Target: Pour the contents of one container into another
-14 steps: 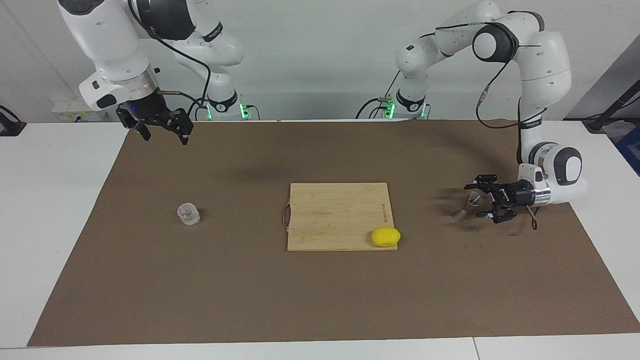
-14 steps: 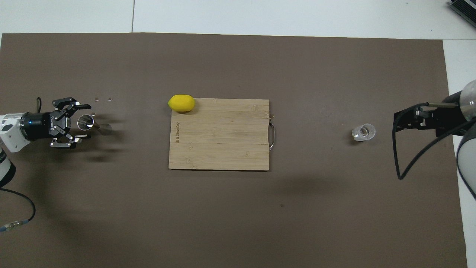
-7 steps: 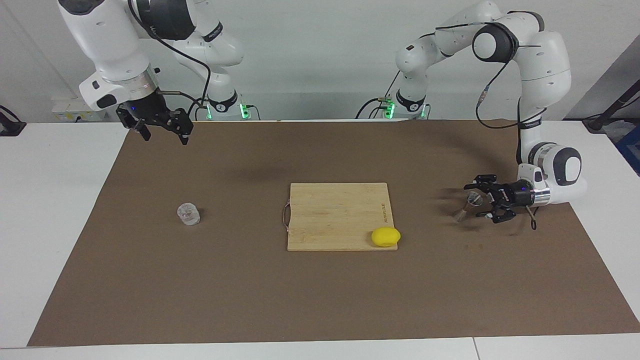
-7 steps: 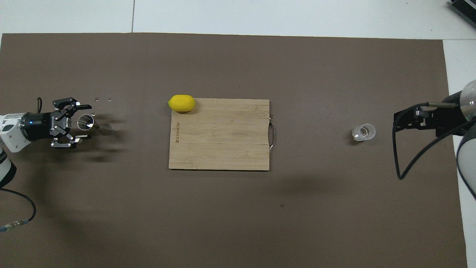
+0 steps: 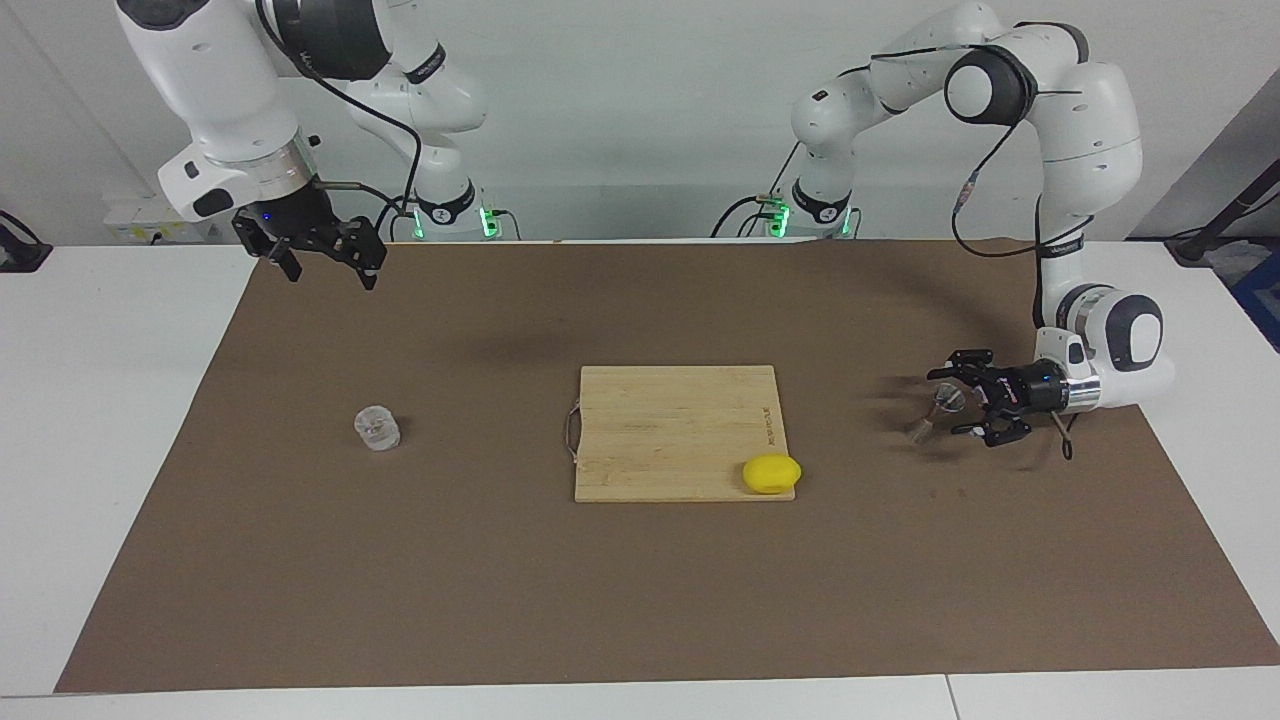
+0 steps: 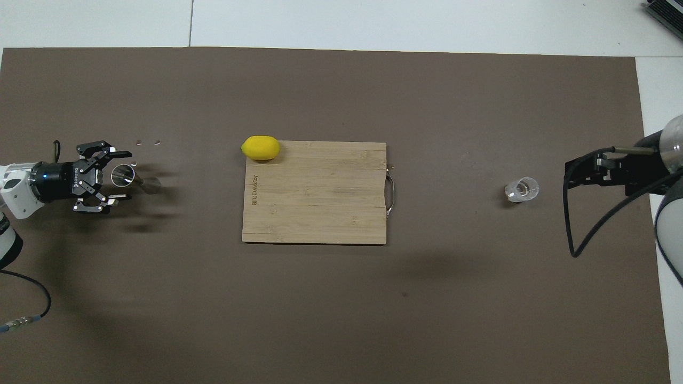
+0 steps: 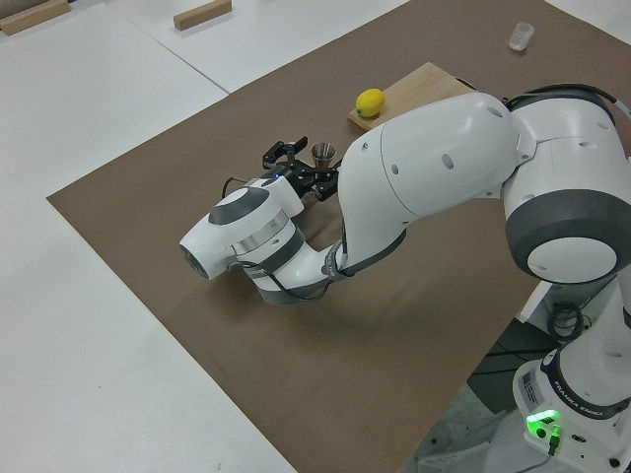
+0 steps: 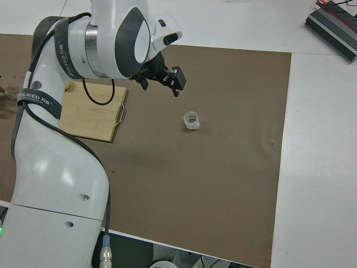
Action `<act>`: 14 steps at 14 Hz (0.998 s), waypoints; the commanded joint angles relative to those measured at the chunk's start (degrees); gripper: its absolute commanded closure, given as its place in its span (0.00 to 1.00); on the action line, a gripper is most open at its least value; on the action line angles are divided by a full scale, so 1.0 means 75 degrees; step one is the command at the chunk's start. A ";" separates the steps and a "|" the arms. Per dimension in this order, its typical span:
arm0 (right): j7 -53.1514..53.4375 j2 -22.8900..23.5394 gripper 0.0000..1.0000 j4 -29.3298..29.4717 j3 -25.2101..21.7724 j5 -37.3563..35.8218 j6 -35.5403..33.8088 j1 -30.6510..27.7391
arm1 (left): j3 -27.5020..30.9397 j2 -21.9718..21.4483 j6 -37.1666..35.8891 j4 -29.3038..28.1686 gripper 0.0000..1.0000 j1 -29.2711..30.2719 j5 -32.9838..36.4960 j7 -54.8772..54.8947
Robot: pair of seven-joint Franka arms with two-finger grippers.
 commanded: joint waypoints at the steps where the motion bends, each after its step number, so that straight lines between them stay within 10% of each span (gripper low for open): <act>1: 0.0101 -0.0147 0.00 -0.0148 0.0049 0.0088 0.0021 -0.0081 | 0.0040 -0.0008 -0.0007 -0.0011 0.00 -0.0059 0.0113 0.0141; 14: 0.0101 -0.0147 0.00 -0.0148 0.0049 0.0088 0.0021 -0.0081 | 0.0040 -0.0020 -0.0230 -0.0128 0.00 -0.0047 0.0113 0.0118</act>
